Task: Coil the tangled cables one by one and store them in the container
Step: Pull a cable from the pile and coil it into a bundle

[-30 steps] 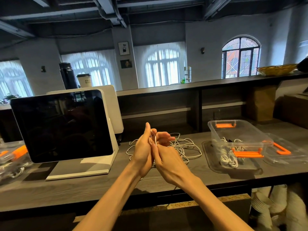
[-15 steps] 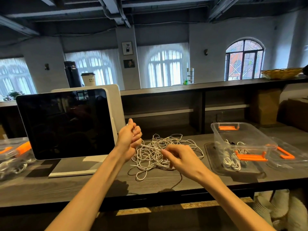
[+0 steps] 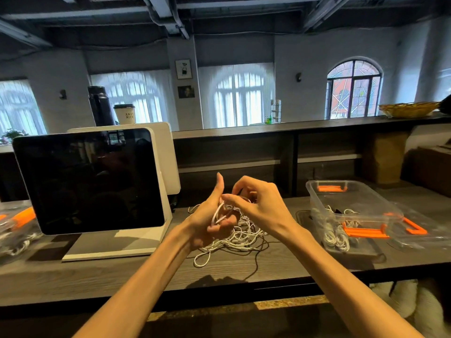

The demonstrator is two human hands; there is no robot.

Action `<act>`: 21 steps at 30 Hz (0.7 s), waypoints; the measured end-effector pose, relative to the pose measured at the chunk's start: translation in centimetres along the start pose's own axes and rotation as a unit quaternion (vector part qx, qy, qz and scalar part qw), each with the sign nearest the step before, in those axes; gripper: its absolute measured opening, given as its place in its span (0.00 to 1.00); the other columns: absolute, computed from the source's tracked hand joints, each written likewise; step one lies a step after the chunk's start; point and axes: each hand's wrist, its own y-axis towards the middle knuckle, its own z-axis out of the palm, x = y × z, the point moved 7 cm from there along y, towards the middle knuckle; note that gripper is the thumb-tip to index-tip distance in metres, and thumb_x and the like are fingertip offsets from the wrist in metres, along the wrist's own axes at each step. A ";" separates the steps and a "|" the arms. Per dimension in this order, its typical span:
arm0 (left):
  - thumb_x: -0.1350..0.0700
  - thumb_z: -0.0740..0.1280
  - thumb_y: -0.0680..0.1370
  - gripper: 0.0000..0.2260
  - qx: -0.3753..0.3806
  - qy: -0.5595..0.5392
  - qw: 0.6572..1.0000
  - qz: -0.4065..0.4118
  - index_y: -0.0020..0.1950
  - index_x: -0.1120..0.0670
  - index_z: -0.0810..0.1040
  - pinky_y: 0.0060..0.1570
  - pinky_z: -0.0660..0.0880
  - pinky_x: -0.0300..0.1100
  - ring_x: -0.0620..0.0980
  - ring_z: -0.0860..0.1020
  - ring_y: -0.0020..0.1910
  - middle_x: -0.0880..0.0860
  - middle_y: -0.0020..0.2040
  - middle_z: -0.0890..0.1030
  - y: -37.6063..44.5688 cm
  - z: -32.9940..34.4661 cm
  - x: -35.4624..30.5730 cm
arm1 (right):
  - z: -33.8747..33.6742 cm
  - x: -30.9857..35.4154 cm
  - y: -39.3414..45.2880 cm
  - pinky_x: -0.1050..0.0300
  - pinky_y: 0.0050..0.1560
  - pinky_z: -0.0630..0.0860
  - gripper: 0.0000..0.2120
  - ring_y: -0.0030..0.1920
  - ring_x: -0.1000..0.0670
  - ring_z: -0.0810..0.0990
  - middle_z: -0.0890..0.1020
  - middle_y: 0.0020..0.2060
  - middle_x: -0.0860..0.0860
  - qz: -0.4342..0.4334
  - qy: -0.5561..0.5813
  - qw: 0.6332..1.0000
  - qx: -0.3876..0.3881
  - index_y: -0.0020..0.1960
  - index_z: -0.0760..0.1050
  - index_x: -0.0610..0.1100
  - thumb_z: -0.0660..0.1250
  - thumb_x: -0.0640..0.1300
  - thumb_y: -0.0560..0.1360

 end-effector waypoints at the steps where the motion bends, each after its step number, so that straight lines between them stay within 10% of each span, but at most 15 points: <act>1: 0.28 0.52 0.77 0.33 0.010 0.016 1.000 -0.002 0.47 0.55 0.81 0.24 0.57 0.33 0.42 0.62 0.20 0.51 0.26 0.67 0.0 0.0 0.0 | -0.2 -0.1 0.1 0.52 0.39 0.82 0.10 0.39 0.53 0.83 0.83 0.36 0.53 0.006 -0.005 1.000 -0.007 0.47 0.81 0.47 0.75 0.53 0.76; 7: 0.52 0.66 0.81 0.14 0.088 0.047 0.995 -0.003 0.62 0.60 0.73 0.29 0.74 0.34 0.45 0.76 0.30 0.55 0.39 0.78 -0.2 0.0 0.8 | 0.2 -1.3 -0.1 0.51 0.40 0.84 0.10 0.38 0.51 0.85 0.84 0.35 0.50 0.059 0.048 0.996 0.045 0.44 0.82 0.46 0.77 0.52 0.73; 12: 0.57 0.61 0.84 0.08 0.098 -0.056 0.993 0.033 0.56 0.60 0.75 0.19 0.60 0.31 0.40 0.64 0.20 0.49 0.30 0.71 -0.1 -1.0 0.3 | 0.6 -2.2 -0.5 0.59 0.40 0.80 0.15 0.37 0.52 0.83 0.85 0.37 0.49 0.117 0.171 0.976 0.064 0.52 0.82 0.43 0.72 0.55 0.77; 16: 0.55 0.57 0.85 0.11 -0.024 -0.148 0.984 0.096 0.47 0.58 0.74 0.18 0.58 0.33 0.40 0.61 0.18 0.47 0.25 0.63 0.2 -3.6 -0.9 | 1.8 -5.2 -2.3 0.58 0.48 0.77 0.18 0.42 0.56 0.83 0.83 0.38 0.55 0.180 0.071 0.968 0.157 0.52 0.82 0.48 0.62 0.61 0.80; 21: 0.50 0.54 0.87 0.15 -0.228 -0.016 0.963 0.145 0.43 0.54 0.69 0.22 0.57 0.34 0.43 0.61 0.21 0.49 0.27 0.65 0.6 -5.8 -0.5 | 1.7 -4.3 -2.6 0.64 0.36 0.75 0.11 0.35 0.57 0.78 0.82 0.38 0.53 0.119 0.037 0.990 0.066 0.48 0.81 0.48 0.63 0.48 0.84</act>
